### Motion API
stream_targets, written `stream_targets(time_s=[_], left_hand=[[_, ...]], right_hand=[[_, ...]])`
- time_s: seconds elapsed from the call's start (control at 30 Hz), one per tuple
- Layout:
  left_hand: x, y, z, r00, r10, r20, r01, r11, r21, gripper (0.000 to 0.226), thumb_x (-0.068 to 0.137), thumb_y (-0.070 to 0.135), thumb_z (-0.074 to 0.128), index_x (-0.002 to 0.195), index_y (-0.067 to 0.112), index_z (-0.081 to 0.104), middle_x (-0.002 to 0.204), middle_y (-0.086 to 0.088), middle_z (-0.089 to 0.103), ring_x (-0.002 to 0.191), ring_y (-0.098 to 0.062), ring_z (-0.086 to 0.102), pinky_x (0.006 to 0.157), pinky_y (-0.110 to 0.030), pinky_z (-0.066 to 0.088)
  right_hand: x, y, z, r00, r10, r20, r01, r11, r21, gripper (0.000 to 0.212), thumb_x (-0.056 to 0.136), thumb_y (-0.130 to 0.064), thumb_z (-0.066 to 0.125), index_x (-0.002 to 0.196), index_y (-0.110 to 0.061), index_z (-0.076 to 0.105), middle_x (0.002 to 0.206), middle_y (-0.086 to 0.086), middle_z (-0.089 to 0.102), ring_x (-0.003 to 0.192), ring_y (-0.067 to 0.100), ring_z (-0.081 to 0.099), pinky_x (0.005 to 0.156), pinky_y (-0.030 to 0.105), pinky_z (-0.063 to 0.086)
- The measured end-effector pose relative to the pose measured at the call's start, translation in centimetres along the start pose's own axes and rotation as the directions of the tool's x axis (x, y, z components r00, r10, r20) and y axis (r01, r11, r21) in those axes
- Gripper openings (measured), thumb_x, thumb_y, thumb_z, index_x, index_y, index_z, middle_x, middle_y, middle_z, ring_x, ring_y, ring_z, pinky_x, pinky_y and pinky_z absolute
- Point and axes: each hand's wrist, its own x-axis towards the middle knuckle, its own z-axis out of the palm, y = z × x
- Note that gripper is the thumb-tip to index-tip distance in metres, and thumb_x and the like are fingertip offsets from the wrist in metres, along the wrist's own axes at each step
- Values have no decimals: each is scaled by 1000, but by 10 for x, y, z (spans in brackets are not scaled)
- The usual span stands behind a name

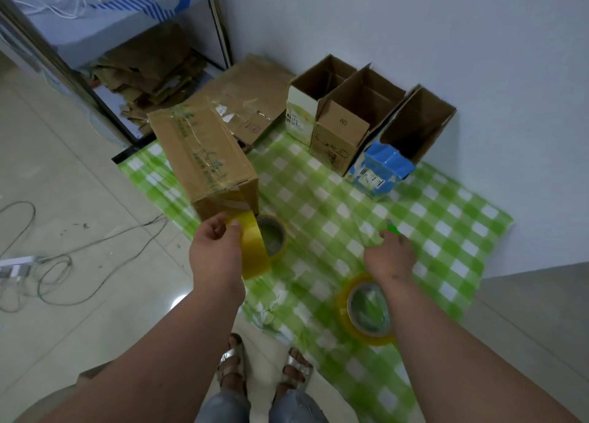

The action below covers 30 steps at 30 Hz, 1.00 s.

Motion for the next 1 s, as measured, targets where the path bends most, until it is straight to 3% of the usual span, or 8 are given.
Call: stream_targets(time_s=[0.07,0.17,0.37,0.5,0.67,0.8,0.9,1.0], left_hand=[[-1,-1,0,1000,5,-5,-5,1000,-7,18,91,21,68,106,31,65,108,0,67,96,-23,63,82,-43,52],[-2,0,0,1000,-5,-6,5,1000,-24,23,92,19,67,112,28,65,113,-3,68,103,-27,66,92,-50,53],[-4,2,0,1000,-23,-8,23,998,-53,20,92,16,67,106,30,64,110,-5,68,105,-28,65,96,-52,52],[-3,2,0,1000,-28,2,28,997,-66,19,91,15,68,100,31,64,106,-3,67,94,-23,65,92,-51,52],[-1,1,-4,1000,-20,4,21,997,-76,20,91,15,67,102,31,65,116,-5,66,97,-24,64,86,-45,54],[0,0,-6,1000,-29,12,30,994,-103,19,91,14,67,99,31,66,105,1,65,86,-17,61,72,-34,50],[1,0,-7,999,-43,25,45,993,-113,20,91,13,67,100,31,65,101,5,65,84,-16,60,72,-34,49],[2,1,-9,998,-56,41,61,991,-123,21,91,11,67,99,29,64,100,4,66,84,-17,61,73,-35,49]], right_hand=[[11,6,-3,999,39,32,-36,996,-87,62,92,-21,48,151,-17,32,162,14,13,148,31,12,118,39,14],[20,12,-2,987,121,110,-100,979,-178,58,95,-25,42,151,-17,32,162,11,8,147,33,13,119,46,18],[20,20,8,998,61,-21,-65,946,-317,39,91,-24,47,129,-22,55,141,11,41,127,34,37,105,48,30],[19,16,13,998,9,-56,-27,948,-317,24,88,-17,51,111,-15,57,121,12,54,113,31,50,98,46,34],[9,-1,14,996,-83,-27,80,991,-106,35,87,-7,56,121,-7,51,119,14,57,104,33,58,90,42,45],[-11,-43,4,943,-330,39,314,924,219,23,90,-3,58,109,-16,59,96,2,62,73,8,56,56,25,39],[-34,-78,-2,857,-484,175,407,846,344,23,93,-9,58,109,-26,59,99,-8,61,81,3,55,61,22,41],[-56,-99,-5,765,-568,303,446,807,387,33,95,-10,59,125,-23,59,111,-5,63,98,12,60,82,28,50]])
